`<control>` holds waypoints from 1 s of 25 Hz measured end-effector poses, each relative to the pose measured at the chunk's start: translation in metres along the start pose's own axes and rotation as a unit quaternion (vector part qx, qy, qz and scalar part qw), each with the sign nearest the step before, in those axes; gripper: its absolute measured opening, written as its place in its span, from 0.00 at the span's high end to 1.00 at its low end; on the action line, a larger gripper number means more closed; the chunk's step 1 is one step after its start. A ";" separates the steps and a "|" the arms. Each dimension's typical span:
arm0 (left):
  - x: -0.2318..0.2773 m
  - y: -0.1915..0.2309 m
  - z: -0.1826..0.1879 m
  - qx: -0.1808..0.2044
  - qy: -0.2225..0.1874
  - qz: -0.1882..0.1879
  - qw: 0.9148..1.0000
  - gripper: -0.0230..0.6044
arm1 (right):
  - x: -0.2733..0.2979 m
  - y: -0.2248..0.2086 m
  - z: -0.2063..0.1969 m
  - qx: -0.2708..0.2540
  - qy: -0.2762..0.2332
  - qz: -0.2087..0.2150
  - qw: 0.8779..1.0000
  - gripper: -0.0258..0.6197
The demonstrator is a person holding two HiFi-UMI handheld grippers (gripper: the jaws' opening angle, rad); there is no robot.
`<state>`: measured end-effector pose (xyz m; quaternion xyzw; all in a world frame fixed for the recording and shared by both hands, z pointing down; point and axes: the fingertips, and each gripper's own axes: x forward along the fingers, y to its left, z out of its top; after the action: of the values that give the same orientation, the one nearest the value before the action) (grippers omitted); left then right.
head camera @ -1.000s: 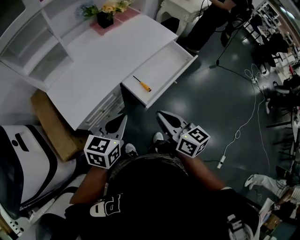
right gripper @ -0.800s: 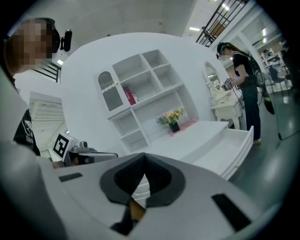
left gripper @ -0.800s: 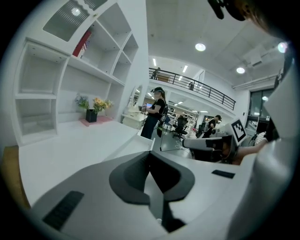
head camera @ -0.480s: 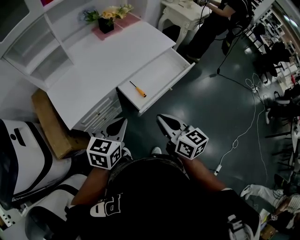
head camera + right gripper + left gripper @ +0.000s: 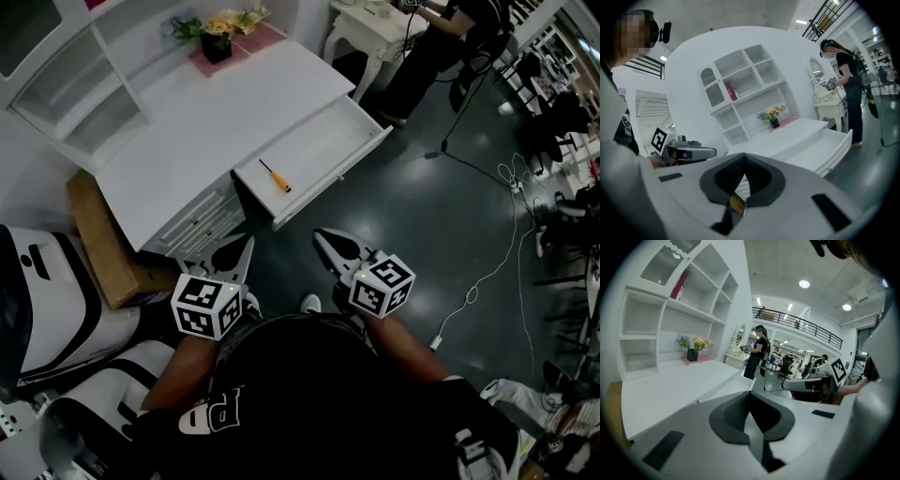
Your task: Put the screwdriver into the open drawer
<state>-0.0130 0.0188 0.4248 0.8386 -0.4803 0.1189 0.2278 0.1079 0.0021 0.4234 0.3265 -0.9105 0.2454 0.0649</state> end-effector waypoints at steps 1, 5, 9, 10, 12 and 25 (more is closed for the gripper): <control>0.001 -0.001 0.000 -0.001 -0.001 0.001 1.000 0.95 | 0.000 -0.001 -0.001 0.001 0.001 0.001 1.000 0.95; 0.003 -0.007 -0.001 0.000 0.003 0.001 1.000 0.95 | -0.003 -0.003 -0.005 0.000 0.007 0.001 1.000 0.95; 0.005 -0.012 -0.004 0.002 0.007 0.000 1.000 0.95 | -0.005 -0.008 -0.014 0.008 0.013 -0.002 1.000 0.95; 0.005 -0.013 -0.004 0.002 0.007 0.000 1.000 0.95 | -0.005 -0.008 -0.014 0.008 0.014 -0.001 1.000 0.95; 0.007 -0.013 -0.003 0.004 0.009 -0.001 1.000 0.95 | -0.005 -0.008 -0.014 0.004 0.015 0.000 1.000 0.95; 0.009 -0.014 -0.001 0.009 0.009 -0.006 1.000 0.95 | 0.000 -0.004 -0.016 -0.006 0.021 0.001 1.000 0.95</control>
<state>0.0035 0.0184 0.4254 0.8424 -0.4723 0.1296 0.2249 0.1099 0.0075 0.4385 0.3202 -0.9106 0.2469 0.0858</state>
